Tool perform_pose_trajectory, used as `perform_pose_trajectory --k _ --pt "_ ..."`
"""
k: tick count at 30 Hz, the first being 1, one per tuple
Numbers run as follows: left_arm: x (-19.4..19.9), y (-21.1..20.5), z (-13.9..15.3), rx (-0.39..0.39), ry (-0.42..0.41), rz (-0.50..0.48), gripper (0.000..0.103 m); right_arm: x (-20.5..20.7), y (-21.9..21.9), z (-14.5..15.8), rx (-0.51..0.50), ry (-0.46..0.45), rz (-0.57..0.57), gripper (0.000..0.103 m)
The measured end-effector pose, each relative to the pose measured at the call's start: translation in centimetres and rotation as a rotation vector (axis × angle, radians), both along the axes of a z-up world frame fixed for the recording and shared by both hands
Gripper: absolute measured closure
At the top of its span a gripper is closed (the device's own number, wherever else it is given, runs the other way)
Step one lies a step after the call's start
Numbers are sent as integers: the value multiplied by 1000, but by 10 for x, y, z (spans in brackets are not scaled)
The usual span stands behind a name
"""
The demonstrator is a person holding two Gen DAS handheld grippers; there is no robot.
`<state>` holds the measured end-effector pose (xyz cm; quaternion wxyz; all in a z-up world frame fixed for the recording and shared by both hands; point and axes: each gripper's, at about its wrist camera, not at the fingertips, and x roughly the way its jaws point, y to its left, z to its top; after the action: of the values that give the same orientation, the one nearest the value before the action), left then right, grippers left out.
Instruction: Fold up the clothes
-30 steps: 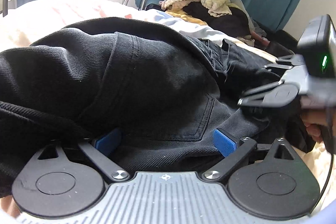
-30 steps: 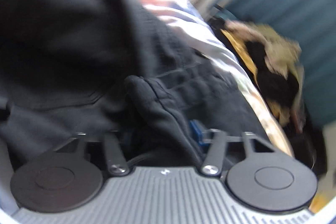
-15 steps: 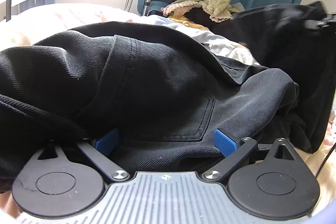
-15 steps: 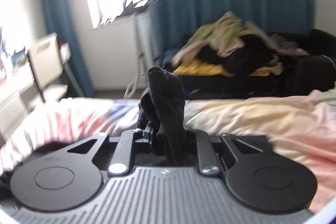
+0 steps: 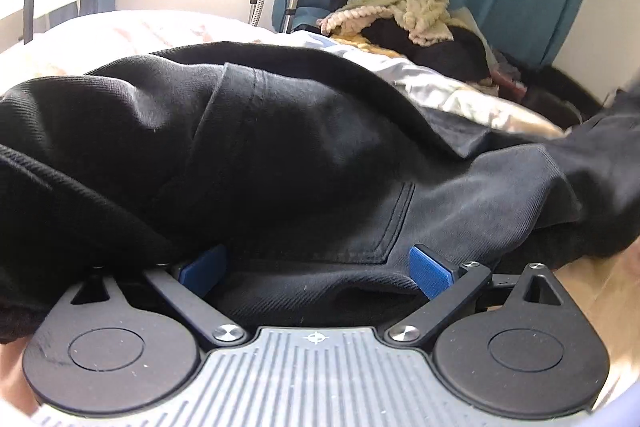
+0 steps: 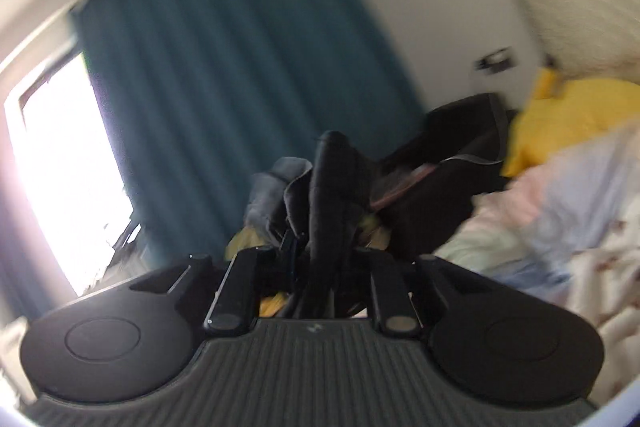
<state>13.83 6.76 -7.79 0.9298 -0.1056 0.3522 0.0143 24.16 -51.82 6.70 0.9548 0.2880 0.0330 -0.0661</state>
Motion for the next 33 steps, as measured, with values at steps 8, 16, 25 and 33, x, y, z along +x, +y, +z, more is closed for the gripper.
perform_pose_trajectory --k 8,16,25,33 --pt "-4 -5 3 34 8 -5 4 -28 -73 -182 116 277 -167 87" --pt "-7 -8 9 21 -17 9 4 -35 -70 -195 73 296 -138 73" --pt "-28 -16 30 55 -132 -40 4 -41 -19 -113 -140 469 -155 16" --pt "-41 -13 47 18 -190 -49 4 -72 68 -38 -295 366 -28 11"
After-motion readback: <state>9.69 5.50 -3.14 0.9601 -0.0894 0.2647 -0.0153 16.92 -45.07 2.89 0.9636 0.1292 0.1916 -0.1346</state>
